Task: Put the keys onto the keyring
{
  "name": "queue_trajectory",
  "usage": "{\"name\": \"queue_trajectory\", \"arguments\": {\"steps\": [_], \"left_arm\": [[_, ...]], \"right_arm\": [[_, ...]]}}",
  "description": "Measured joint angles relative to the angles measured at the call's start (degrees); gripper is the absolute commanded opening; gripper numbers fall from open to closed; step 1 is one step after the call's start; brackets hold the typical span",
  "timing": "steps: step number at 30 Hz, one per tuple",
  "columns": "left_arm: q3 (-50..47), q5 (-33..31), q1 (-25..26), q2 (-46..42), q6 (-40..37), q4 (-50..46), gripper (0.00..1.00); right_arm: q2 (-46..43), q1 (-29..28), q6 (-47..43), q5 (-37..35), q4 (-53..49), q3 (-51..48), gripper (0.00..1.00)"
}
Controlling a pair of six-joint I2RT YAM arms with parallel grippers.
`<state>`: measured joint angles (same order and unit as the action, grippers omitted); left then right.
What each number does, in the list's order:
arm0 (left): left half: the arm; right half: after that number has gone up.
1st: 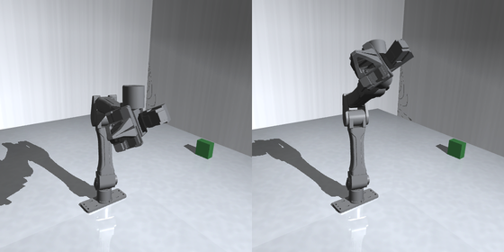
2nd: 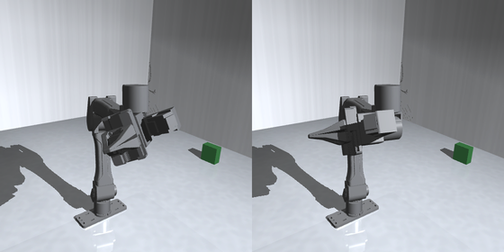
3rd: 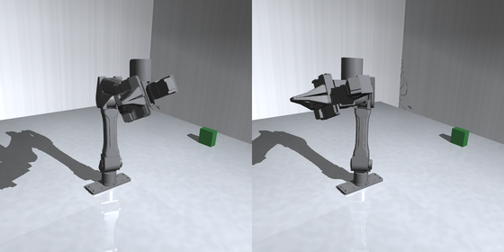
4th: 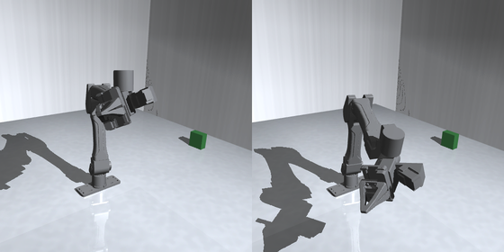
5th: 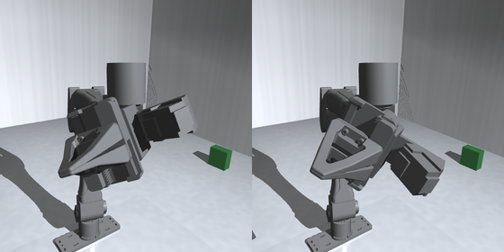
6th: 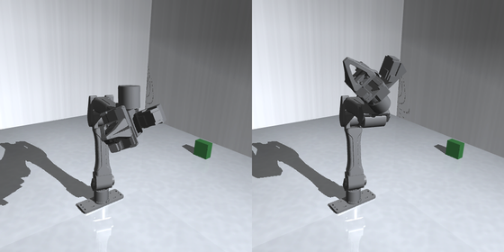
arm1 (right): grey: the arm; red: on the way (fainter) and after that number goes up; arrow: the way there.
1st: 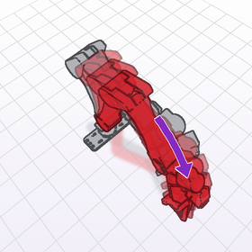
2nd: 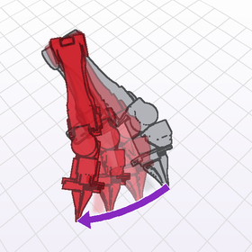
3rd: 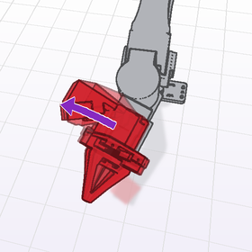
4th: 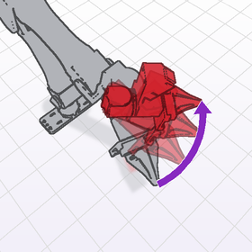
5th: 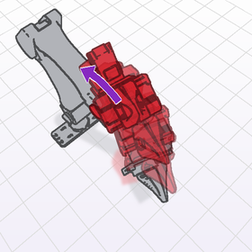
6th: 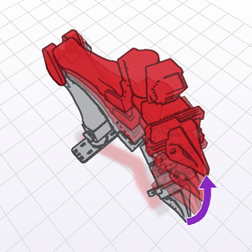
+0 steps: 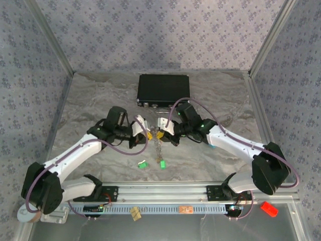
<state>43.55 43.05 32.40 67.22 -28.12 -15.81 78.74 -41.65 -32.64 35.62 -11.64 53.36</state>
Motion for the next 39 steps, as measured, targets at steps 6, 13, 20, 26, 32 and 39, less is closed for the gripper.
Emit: {"name": "queue_trajectory", "arguments": {"steps": [6, 13, 20, 26, 32, 39], "left_arm": [[0.0, 3.2, 1.0, 2.3, -0.6, -0.8, 0.09], [0.0, 2.3, 1.0, 2.3, -0.8, -0.7, 0.16], [0.0, -1.7, 1.0, 2.3, -0.8, -0.5, 0.17], [0.0, -2.9, 1.0, 2.3, -0.8, 0.1, 0.19], [0.0, 0.1, 1.1, 2.3, -0.8, 1.4, 0.16], [-0.1, 1.3, 1.1, 2.3, -1.7, 0.5, 0.0]], "right_arm": [[-0.3, -0.6, 0.0, 0.0, 0.1, -0.1, 0.0], [-0.3, -0.9, -0.2, 0.2, 0.1, -0.1, 0.0], [-0.3, -1.3, -0.6, -0.3, 0.1, -0.1, 0.0], [-0.3, -1.6, -1.3, -0.7, -0.3, -0.1, 0.0], [-0.1, -2.4, -1.3, -0.7, -0.1, -0.1, 0.0], [0.2, -2.5, -1.2, -0.4, 0.0, 0.1, 0.0]]}}
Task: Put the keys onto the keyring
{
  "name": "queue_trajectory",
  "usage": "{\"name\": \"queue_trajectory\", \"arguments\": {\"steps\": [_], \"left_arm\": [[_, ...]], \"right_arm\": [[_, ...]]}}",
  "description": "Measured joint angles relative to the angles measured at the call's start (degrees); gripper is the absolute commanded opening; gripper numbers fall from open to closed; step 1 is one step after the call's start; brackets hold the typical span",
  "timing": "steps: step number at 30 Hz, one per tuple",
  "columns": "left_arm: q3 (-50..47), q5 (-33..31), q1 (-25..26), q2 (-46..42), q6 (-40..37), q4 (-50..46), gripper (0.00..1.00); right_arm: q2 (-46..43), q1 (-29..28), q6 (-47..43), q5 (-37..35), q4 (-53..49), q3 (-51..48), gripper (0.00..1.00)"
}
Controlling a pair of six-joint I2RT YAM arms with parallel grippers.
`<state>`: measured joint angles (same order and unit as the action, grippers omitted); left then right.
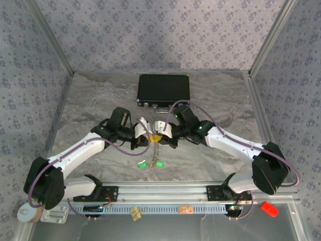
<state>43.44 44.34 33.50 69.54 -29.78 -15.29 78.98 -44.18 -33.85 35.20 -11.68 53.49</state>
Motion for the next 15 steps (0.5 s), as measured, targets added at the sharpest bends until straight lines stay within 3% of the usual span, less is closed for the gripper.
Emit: {"name": "queue_trajectory", "arguments": {"steps": [3, 6, 8, 15], "left_arm": [[-0.1, -0.2, 0.0, 0.0, -0.2, 0.2, 0.0], [-1.2, -0.2, 0.0, 0.0, 0.3, 2.5, 0.0], [-2.4, -0.7, 0.4, 0.0, 0.9, 4.8, 0.0], [-4.3, -2.4, 1.9, 0.0, 1.4, 8.9, 0.0]], "right_arm": [[0.1, 0.0, 0.2, 0.0, 0.0, 0.0, 0.02], [0.2, 0.3, 0.8, -0.2, 0.2, -0.1, 0.18], [0.3, 0.7, 1.1, -0.2, 1.4, -0.7, 0.23], [0.5, 2.3, 1.4, 0.7, 3.2, -2.7, 0.28]]}}
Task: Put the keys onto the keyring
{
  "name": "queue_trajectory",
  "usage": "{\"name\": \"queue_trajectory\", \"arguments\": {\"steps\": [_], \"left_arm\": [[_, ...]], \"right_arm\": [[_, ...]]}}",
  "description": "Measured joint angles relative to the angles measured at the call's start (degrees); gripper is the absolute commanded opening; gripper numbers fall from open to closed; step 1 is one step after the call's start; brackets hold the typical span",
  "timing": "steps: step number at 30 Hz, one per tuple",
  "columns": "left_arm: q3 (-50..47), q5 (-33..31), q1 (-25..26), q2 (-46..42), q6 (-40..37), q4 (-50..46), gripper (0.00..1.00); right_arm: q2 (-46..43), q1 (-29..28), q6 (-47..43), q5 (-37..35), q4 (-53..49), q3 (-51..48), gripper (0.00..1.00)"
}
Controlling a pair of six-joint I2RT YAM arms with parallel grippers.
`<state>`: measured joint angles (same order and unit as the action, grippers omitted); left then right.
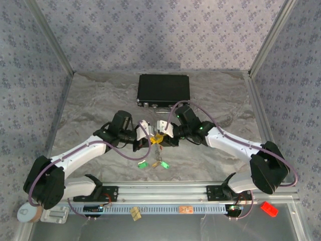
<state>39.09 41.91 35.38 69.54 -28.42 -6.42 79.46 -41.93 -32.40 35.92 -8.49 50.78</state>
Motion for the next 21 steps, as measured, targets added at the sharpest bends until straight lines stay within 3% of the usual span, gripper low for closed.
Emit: {"name": "queue_trajectory", "arguments": {"steps": [4, 16, 21], "left_arm": [[-0.1, -0.5, 0.0, 0.0, -0.1, 0.4, 0.0], [-0.2, -0.8, 0.0, 0.0, -0.1, 0.7, 0.0], [-0.2, -0.9, 0.0, 0.0, -0.1, 0.6, 0.0]], "right_arm": [[0.0, 1.1, 0.0, 0.6, 0.1, -0.8, 0.3], [0.0, 1.8, 0.0, 3.5, -0.1, -2.0, 0.22], [0.8, 1.5, 0.2, 4.0, 0.0, -1.7, 0.04]]}}
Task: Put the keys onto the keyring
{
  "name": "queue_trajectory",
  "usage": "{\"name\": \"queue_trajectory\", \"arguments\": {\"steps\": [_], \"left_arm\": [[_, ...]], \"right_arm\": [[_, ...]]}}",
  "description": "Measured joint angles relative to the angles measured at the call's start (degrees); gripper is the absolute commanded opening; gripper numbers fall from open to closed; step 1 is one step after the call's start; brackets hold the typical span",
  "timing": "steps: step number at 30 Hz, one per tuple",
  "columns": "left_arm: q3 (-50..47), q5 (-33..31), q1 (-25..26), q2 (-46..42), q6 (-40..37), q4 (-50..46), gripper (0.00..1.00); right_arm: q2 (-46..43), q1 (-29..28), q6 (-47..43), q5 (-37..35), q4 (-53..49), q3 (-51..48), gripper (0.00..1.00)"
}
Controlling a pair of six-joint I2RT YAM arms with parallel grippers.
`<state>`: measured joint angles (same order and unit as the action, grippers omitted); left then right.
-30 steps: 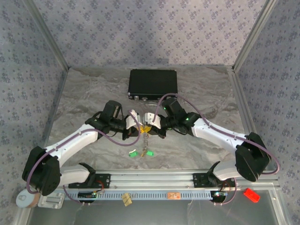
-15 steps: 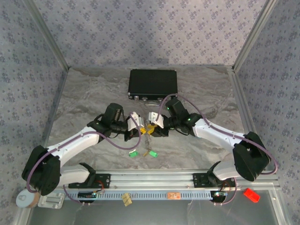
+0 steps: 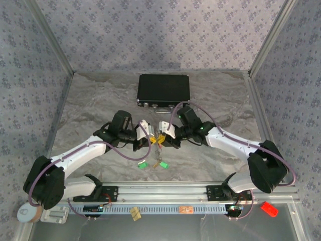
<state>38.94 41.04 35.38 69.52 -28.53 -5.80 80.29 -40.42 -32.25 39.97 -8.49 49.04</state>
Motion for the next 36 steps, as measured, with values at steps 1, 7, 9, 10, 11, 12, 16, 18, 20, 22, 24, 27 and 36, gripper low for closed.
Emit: {"name": "queue_trajectory", "arguments": {"steps": [1, 7, 9, 10, 11, 12, 16, 18, 20, 22, 24, 27, 36], "left_arm": [[0.0, -0.1, 0.0, 0.0, 0.0, 0.0, 0.0], [0.0, -0.9, 0.0, -0.1, -0.3, -0.5, 0.21], [0.0, -1.4, 0.0, -0.2, -0.5, -1.1, 0.25], [0.0, -1.7, 0.0, -0.3, -0.7, -1.4, 0.25], [0.0, -1.9, 0.0, -0.6, -0.8, -1.8, 0.25], [0.0, -2.0, 0.0, -0.9, -0.9, -2.1, 0.25], [0.7, -2.8, 0.1, -1.4, -1.3, -4.1, 0.24], [1.0, -3.0, 0.3, -1.6, -1.5, -5.0, 0.24], [1.4, -3.0, 0.3, -1.6, -1.7, -6.2, 0.23], [1.6, -3.0, 0.3, -1.6, -2.0, -6.9, 0.23], [1.7, -3.1, 0.3, -1.6, -2.1, -7.5, 0.23], [1.8, -3.2, 0.3, -1.6, -2.1, -8.0, 0.24], [1.6, -4.1, 0.4, -2.2, -1.8, -7.5, 0.25]], "right_arm": [[0.1, 0.0, -0.1, 0.2, 0.0, 0.0, 0.02], [0.5, -0.1, -0.3, 0.3, -0.7, 0.9, 0.0], [0.6, -0.5, -0.7, 0.2, -1.8, 1.6, 0.0], [0.6, -0.6, -0.9, 0.1, -2.6, 2.0, 0.0], [0.7, -0.8, -1.3, -0.1, -3.4, 2.5, 0.0], [0.9, -1.0, -1.6, -0.3, -4.1, 3.0, 0.0], [1.9, -1.9, -3.5, -2.0, -7.6, 5.5, 0.0], [2.2, -2.1, -4.2, -2.5, -8.9, 6.4, 0.0], [2.3, -2.3, -4.8, -3.2, -10.2, 7.3, 0.0], [2.5, -2.4, -5.3, -3.7, -11.2, 8.0, 0.0], [2.8, -2.6, -5.8, -4.3, -12.2, 8.9, 0.0], [3.1, -2.6, -6.4, -4.9, -13.6, 9.7, 0.0], [3.1, -2.5, -6.6, -4.1, -13.6, 9.8, 0.0]]}}
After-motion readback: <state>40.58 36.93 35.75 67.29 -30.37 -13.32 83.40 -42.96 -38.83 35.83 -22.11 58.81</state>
